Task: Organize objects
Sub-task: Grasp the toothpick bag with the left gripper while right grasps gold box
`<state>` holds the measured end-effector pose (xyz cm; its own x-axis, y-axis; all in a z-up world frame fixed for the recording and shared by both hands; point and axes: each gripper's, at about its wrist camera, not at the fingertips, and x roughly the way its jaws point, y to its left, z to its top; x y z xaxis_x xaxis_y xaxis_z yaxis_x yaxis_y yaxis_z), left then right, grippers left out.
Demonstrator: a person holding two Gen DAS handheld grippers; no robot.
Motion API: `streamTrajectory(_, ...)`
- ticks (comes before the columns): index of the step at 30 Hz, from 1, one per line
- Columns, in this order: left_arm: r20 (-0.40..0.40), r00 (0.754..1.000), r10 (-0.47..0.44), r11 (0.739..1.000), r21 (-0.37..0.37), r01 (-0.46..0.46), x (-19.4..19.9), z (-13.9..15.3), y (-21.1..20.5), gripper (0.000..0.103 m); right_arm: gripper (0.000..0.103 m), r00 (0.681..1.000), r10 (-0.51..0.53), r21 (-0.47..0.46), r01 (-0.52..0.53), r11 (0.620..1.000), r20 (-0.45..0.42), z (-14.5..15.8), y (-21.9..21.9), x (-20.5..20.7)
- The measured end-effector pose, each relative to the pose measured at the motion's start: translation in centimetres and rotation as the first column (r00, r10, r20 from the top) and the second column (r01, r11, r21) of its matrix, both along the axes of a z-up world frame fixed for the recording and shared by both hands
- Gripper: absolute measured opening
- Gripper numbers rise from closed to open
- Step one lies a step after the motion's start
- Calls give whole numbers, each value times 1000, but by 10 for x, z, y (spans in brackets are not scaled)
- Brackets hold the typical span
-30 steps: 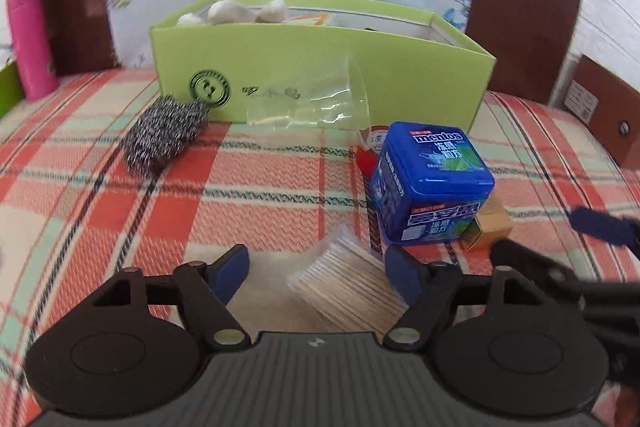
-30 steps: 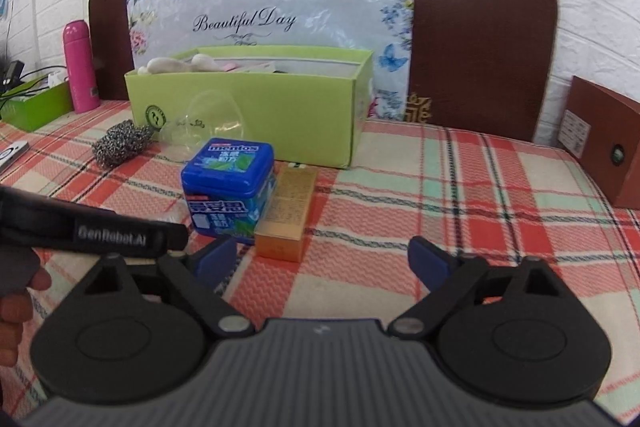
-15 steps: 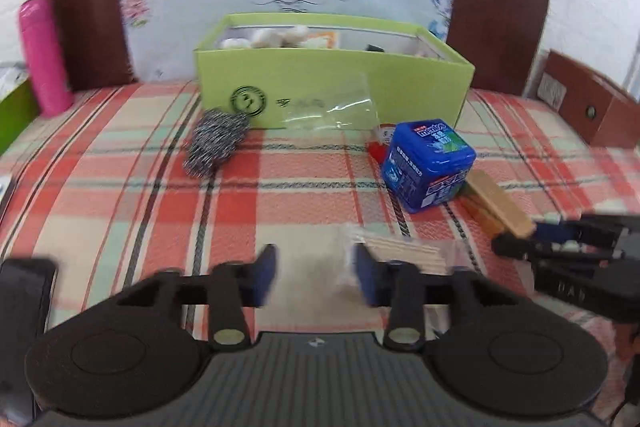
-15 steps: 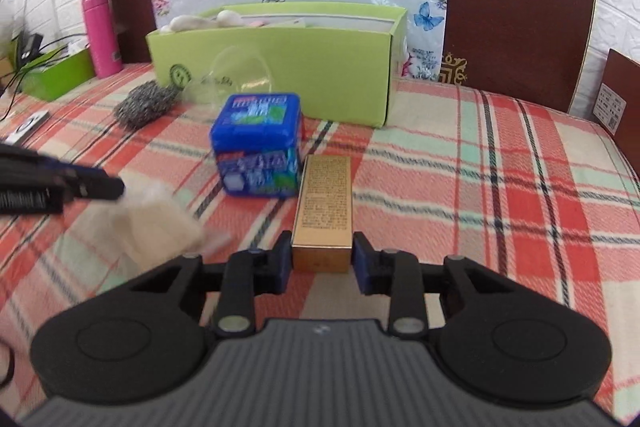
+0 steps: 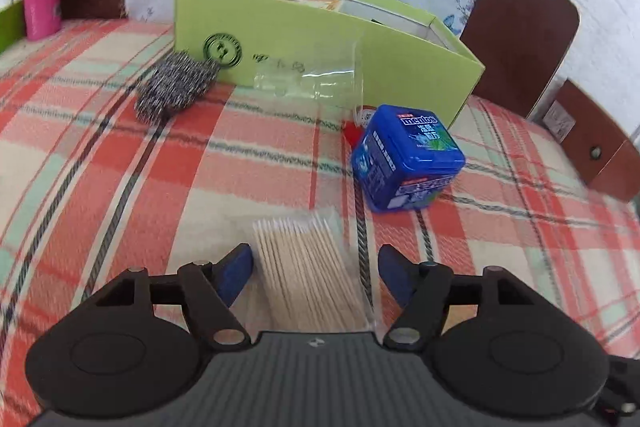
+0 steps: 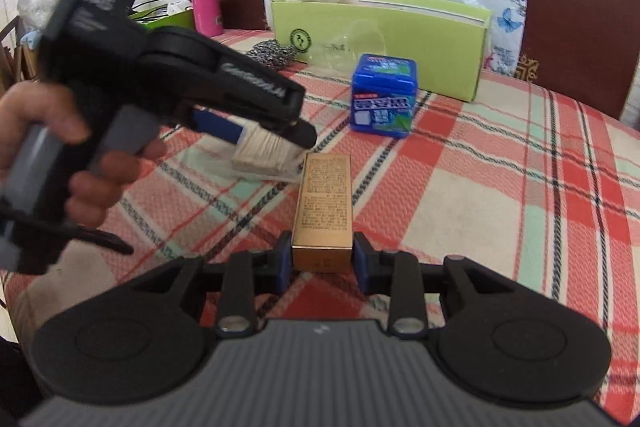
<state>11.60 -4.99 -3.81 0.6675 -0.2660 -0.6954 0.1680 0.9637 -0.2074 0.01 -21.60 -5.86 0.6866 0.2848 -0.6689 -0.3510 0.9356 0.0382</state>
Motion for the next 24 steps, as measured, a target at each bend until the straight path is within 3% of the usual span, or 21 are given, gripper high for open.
streamTrajectory(1,18,1000,-17,999,43,16,1,-1,-5,71,30,1000,-10,-2,10,1000,0,0,-2,-1)
streamTrajectory(3,58,995,-75,987,145,66,-1,-2,-12,53,33,999,-37,-15,37,999,3,0,-8,-1)
streamTrajectory(5,60,991,-116,984,143,106,-5,-2,-7,49,41,998,-64,-28,65,998,15,1,-12,0)
streamTrajectory(7,35,993,-114,989,103,110,-8,1,3,49,43,997,-73,-29,73,997,21,0,-13,2)
streamTrajectory(11,9,997,-72,994,82,71,-15,5,20,64,45,998,-60,-43,61,997,26,-3,-9,12)
streamTrajectory(16,10,995,-95,992,88,94,-16,2,23,62,44,999,-43,-42,44,998,27,-5,-1,24)
streamTrajectory(18,25,988,-152,983,110,148,-17,2,19,34,30,999,-49,-37,50,998,21,-5,2,27)
streamTrajectory(21,28,984,-179,981,78,176,-16,5,22,24,30,998,-65,-22,66,998,9,-3,2,29)
streamTrajectory(24,66,981,-182,983,31,180,-16,20,28,23,30,997,-77,6,76,997,22,6,1,30)
